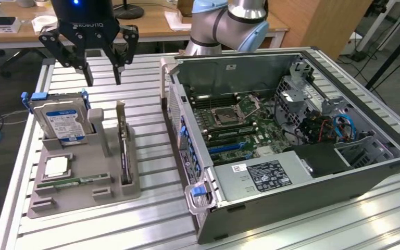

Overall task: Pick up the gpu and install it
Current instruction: 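Pick up the gpu and move the gpu toward the slot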

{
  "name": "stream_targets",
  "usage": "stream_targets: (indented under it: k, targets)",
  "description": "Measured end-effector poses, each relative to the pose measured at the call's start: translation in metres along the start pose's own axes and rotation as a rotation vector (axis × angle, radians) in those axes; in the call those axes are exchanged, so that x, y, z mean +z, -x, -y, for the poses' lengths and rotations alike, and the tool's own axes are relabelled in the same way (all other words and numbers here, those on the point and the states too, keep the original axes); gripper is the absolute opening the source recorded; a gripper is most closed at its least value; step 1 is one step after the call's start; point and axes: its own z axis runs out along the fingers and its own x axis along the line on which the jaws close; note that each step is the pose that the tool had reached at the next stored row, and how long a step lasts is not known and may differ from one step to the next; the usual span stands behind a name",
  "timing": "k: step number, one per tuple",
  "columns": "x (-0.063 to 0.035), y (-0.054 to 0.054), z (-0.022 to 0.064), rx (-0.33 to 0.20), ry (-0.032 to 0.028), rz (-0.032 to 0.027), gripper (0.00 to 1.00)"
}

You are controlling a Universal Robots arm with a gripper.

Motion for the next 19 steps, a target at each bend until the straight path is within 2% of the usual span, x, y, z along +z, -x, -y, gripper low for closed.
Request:
stream_targets:
  k: [11,19]
  targets:
    - [0.0027,0.0,0.0017,0.0,0.0001,0.0001,0.53]
    - [0.0032,0.004,0.0109,0.0,0.0,-0.0001,0.53]
